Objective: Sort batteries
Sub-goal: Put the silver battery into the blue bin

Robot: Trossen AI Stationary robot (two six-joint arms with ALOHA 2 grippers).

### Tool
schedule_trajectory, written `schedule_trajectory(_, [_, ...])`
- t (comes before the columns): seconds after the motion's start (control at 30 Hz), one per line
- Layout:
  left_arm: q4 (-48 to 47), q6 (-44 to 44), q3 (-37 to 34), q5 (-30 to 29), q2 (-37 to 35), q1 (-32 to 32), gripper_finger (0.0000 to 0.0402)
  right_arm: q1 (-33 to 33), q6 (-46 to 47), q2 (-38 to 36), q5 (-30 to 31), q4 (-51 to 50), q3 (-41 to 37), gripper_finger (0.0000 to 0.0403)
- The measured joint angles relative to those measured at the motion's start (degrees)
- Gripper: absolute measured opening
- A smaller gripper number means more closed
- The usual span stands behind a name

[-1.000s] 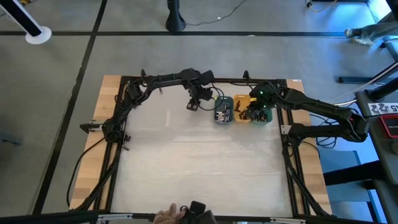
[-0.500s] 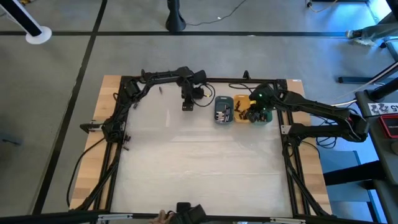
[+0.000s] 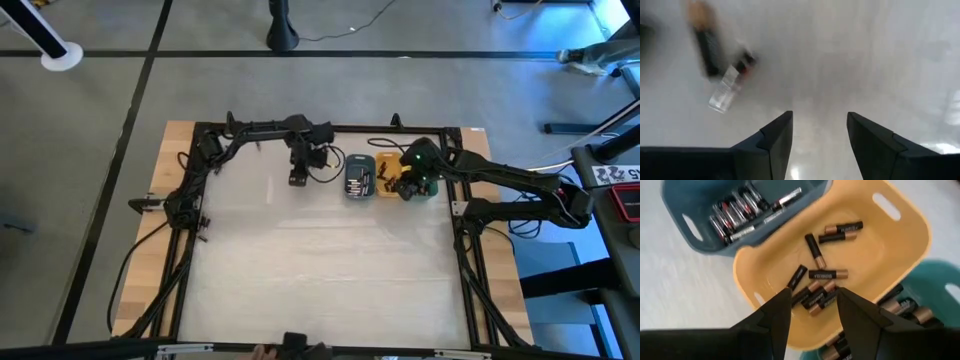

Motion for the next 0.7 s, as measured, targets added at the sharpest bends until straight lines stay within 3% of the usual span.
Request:
schedule_trajectory(0.3, [7.71,7.36,0.17,-5.77,-1.8,0.39,0.0177,-0.02,-0.02,-0.03,-1.45,1.19,0.01,0.0162])
schedule_trajectory(0.47, [11.71,9.82,0.17,-5.98,-1.81,1.69,0.0177,-0.01,-0.02,-0.03,-1.56,1.15,0.01,0.0162])
schedule_trajectory(0.7, [10.1,10.9,0.16,-5.28,-0.51,3.01,0.0177,0.0,-0.03,-0.03,-1.55,1.13,0.01,0.0162])
